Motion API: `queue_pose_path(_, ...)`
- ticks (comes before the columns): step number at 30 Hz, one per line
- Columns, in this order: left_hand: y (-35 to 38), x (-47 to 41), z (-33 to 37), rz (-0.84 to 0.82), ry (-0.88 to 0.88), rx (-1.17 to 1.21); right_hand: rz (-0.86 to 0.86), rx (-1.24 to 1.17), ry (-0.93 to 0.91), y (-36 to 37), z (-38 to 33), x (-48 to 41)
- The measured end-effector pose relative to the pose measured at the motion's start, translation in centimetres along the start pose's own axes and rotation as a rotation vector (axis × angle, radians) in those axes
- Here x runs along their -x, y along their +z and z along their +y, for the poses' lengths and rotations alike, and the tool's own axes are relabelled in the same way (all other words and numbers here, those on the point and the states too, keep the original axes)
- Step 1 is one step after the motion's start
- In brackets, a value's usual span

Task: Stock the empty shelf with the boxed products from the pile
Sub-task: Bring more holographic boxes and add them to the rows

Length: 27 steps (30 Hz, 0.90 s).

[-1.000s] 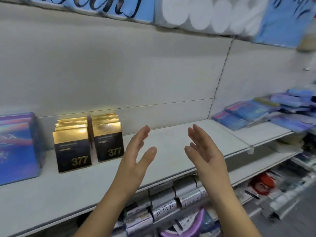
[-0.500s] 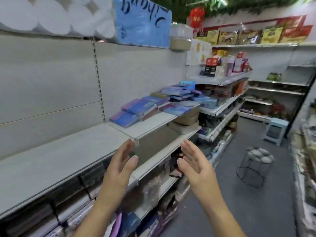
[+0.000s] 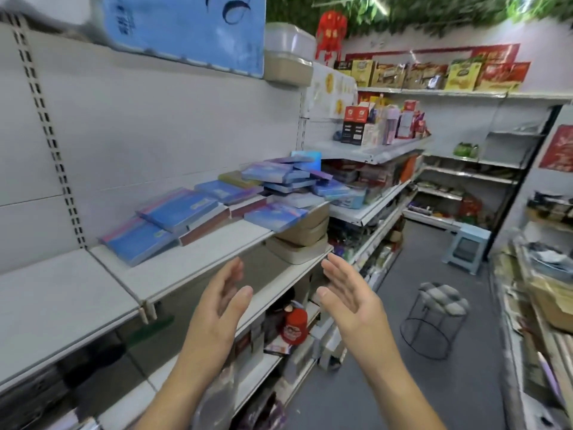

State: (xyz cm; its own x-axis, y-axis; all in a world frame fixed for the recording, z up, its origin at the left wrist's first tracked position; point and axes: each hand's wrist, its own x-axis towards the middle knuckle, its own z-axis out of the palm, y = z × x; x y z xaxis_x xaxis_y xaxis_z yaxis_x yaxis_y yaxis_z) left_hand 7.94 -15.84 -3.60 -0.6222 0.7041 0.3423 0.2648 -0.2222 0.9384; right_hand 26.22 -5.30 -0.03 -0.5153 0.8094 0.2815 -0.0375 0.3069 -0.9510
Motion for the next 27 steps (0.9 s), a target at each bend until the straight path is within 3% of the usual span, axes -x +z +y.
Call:
queue_pose_path(12,2.0,-16.4,-3.8,0.157,-0.082,-0.156,-0.162,0.008,0.042,0.5,4.2,-21.1)
queue_pose_path(16,1.4,-20.7,-4.6,0.291,-0.097,-0.274,-0.202,-0.05,0.032,0.6,6.2,-28.1)
queue_pose_path(21,0.4,-26.7,-4.6,0.576,-0.081,-0.449,-0.295,-0.051,-0.027,0.7,9.0,-38.9)
queue_pose_path(27,-3.4,-32.5,-6.1,0.684,-0.423,-0.913,-0.332,-0.022,0.059,1.5,11.4,-48.9)
